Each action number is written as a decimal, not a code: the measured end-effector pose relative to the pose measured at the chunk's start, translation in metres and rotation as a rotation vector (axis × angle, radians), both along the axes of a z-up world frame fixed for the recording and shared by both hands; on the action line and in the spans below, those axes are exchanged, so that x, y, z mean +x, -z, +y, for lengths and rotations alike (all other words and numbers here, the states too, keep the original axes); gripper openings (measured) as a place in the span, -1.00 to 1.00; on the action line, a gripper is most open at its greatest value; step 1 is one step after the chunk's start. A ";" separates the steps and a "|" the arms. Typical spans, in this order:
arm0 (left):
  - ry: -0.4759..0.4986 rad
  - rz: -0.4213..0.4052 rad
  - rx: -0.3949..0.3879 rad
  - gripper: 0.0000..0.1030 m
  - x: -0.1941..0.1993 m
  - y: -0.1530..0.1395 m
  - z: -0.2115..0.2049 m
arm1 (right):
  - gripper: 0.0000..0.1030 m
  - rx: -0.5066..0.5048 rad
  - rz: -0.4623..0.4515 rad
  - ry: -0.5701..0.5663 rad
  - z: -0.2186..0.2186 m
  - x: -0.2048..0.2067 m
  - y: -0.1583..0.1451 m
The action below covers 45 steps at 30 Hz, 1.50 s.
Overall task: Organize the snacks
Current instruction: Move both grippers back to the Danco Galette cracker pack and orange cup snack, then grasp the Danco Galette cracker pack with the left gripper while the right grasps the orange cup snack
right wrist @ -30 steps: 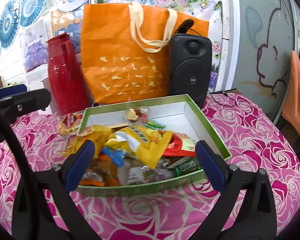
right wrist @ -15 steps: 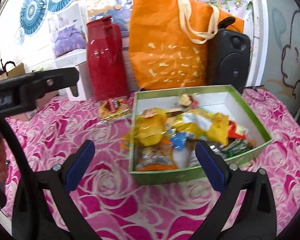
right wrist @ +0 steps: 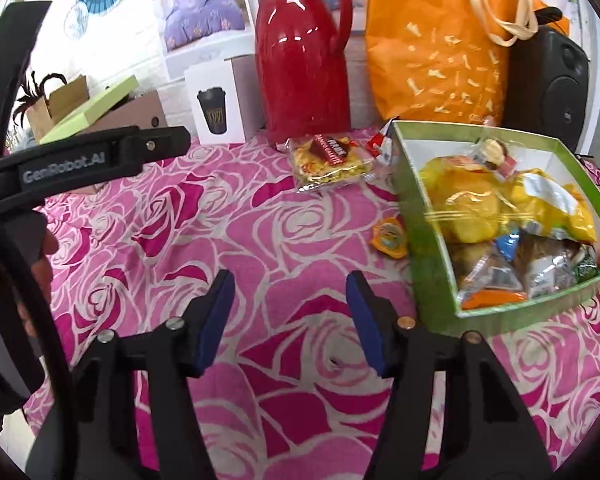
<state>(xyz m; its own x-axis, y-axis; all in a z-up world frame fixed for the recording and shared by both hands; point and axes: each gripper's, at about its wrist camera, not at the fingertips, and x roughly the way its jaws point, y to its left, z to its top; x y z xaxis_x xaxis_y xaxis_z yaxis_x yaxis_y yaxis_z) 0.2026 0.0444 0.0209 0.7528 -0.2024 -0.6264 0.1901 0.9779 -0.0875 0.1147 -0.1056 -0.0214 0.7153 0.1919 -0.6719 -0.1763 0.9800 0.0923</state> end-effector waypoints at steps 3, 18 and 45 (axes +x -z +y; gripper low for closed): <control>0.014 0.013 -0.015 0.81 0.011 0.005 0.003 | 0.15 0.007 0.011 0.007 0.005 0.019 0.005; 0.199 0.181 -0.105 0.81 0.127 0.045 -0.071 | 0.16 -0.081 -0.071 0.071 -0.009 0.025 0.002; 0.116 0.102 -0.061 0.66 0.033 0.052 0.017 | 0.31 -0.029 0.022 -0.099 0.034 0.032 0.016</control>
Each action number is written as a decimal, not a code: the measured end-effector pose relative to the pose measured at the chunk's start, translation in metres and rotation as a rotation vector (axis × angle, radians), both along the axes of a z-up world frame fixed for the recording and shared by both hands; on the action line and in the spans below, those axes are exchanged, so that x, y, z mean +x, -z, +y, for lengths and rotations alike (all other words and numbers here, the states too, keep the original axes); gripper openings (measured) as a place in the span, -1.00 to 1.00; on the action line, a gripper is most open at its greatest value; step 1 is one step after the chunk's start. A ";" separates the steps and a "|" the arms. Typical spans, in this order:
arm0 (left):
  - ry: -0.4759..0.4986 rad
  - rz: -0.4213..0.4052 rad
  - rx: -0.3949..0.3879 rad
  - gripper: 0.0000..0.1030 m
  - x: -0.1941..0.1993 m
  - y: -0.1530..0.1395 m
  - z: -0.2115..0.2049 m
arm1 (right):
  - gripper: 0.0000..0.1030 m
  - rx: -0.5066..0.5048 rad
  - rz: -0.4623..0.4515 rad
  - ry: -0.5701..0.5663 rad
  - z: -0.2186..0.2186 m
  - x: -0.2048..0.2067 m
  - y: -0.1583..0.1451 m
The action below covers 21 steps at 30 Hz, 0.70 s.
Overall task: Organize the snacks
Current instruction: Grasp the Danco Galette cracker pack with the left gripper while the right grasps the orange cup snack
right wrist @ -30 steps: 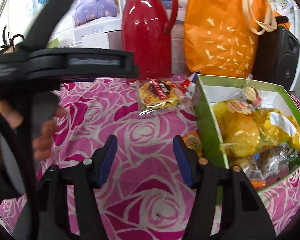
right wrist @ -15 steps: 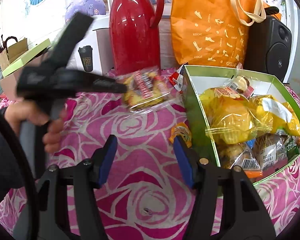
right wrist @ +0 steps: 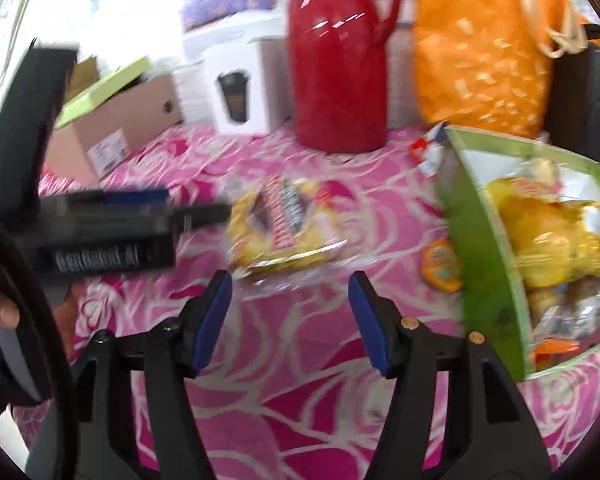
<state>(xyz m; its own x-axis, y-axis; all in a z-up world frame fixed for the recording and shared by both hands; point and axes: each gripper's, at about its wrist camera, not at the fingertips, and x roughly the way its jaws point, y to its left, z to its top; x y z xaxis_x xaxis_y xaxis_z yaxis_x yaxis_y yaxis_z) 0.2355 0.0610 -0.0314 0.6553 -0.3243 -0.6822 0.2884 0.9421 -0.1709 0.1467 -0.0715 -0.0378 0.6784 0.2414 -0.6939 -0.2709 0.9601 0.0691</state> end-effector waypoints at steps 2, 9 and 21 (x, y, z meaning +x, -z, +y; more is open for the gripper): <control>0.004 0.023 -0.033 0.66 0.010 -0.003 0.005 | 0.42 -0.015 0.008 -0.008 0.005 -0.001 0.005; 0.077 0.068 -0.022 0.66 0.044 0.005 -0.024 | 0.34 -0.016 0.046 0.150 -0.025 0.002 0.018; 0.128 0.084 -0.025 0.65 0.034 0.019 -0.037 | -0.16 0.045 0.010 0.349 -0.077 0.015 0.015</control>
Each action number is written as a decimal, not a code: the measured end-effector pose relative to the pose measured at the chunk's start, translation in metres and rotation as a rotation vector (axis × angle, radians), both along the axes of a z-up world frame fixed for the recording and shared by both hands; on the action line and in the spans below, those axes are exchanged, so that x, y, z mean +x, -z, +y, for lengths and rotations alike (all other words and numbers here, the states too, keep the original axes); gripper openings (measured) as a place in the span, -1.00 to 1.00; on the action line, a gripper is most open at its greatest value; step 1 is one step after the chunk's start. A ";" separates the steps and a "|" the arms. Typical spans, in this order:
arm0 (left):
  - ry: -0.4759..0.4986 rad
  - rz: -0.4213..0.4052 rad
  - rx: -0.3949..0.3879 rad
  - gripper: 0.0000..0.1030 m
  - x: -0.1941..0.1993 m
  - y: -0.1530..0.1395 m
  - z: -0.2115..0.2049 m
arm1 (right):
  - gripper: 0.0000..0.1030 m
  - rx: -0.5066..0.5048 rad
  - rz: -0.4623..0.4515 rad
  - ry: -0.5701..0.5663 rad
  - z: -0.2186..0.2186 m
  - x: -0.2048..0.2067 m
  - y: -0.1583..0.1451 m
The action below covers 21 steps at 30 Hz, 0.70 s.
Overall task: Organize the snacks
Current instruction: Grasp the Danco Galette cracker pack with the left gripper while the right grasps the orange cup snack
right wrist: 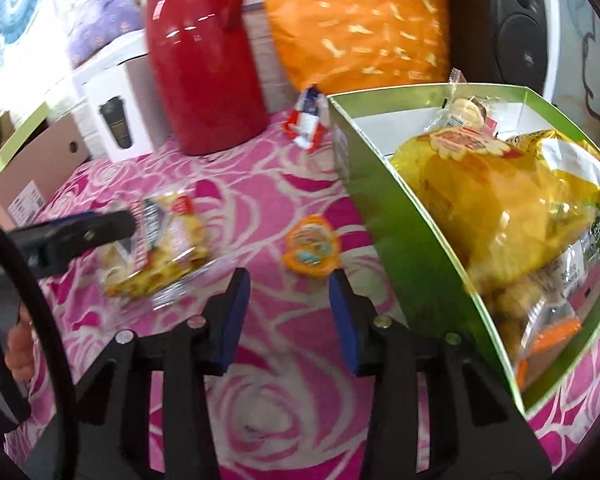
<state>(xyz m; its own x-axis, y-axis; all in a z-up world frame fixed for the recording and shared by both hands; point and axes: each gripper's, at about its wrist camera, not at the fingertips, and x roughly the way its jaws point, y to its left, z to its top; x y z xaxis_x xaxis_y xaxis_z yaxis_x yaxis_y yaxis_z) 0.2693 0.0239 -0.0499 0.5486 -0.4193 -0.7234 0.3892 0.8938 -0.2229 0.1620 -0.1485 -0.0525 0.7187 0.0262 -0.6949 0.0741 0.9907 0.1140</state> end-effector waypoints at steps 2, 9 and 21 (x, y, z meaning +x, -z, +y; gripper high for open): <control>0.004 0.010 -0.004 0.65 0.001 0.004 -0.002 | -0.16 0.028 0.011 0.021 -0.007 0.004 0.002; 0.033 0.022 -0.046 0.23 -0.004 0.008 -0.007 | -0.07 0.004 0.054 0.050 0.000 0.026 0.009; 0.058 -0.036 -0.039 -0.63 -0.041 -0.017 -0.010 | -0.34 0.049 0.011 -0.024 0.001 -0.005 -0.002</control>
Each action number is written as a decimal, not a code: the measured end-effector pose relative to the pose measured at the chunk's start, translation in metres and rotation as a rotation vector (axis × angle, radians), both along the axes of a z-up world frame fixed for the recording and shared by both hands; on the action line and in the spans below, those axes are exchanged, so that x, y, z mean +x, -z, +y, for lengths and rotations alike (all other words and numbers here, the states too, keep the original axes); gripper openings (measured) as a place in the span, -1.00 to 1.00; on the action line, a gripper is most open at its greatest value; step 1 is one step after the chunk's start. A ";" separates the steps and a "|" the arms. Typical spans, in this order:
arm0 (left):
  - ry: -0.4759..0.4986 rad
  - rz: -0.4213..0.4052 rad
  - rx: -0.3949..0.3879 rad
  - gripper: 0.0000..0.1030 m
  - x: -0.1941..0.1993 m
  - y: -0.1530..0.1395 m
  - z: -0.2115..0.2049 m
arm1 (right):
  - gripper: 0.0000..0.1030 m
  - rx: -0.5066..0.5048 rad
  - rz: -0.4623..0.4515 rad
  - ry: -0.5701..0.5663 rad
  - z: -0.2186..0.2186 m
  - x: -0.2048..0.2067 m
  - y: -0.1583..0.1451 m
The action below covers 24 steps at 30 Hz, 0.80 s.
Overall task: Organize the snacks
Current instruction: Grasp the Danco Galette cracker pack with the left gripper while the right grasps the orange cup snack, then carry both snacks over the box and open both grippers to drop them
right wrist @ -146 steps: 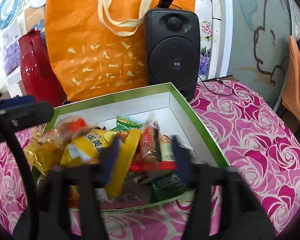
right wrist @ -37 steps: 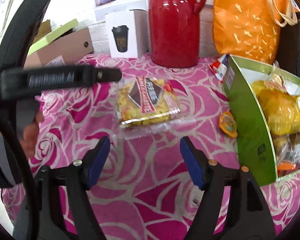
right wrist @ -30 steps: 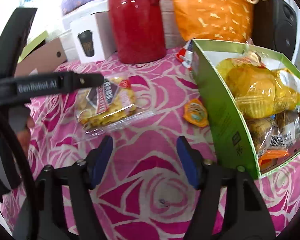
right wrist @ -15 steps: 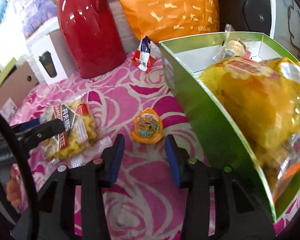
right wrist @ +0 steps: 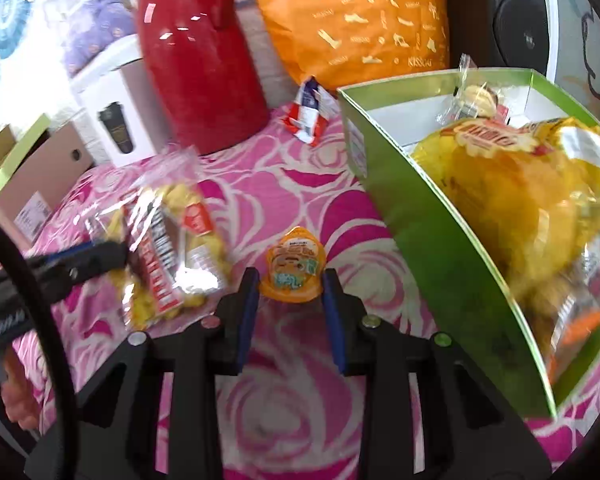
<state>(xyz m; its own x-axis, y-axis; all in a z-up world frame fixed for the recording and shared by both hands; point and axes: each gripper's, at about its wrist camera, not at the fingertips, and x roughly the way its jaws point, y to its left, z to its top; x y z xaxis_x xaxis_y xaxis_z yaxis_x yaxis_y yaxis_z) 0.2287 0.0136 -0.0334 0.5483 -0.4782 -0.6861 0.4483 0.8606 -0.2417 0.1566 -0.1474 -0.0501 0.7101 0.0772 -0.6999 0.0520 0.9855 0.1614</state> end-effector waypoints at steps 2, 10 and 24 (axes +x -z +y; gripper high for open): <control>0.004 -0.016 0.017 -0.67 -0.007 -0.007 -0.003 | -0.34 -0.008 -0.019 -0.022 0.003 -0.012 -0.008; 0.000 -0.091 0.032 -0.71 -0.038 -0.048 -0.012 | -0.34 -0.008 -0.128 -0.073 0.000 -0.053 -0.046; 0.131 -0.269 -0.016 -0.71 -0.062 -0.139 -0.108 | -0.34 -0.033 -0.289 0.091 -0.101 -0.090 -0.096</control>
<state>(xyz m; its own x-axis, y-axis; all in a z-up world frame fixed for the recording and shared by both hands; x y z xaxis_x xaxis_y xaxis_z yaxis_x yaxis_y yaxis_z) 0.1666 -0.0940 0.1053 0.6423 -0.5665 -0.5163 0.6049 0.7883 -0.1125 0.0666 -0.2488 0.0454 0.8829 -0.0153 -0.4692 0.0972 0.9838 0.1507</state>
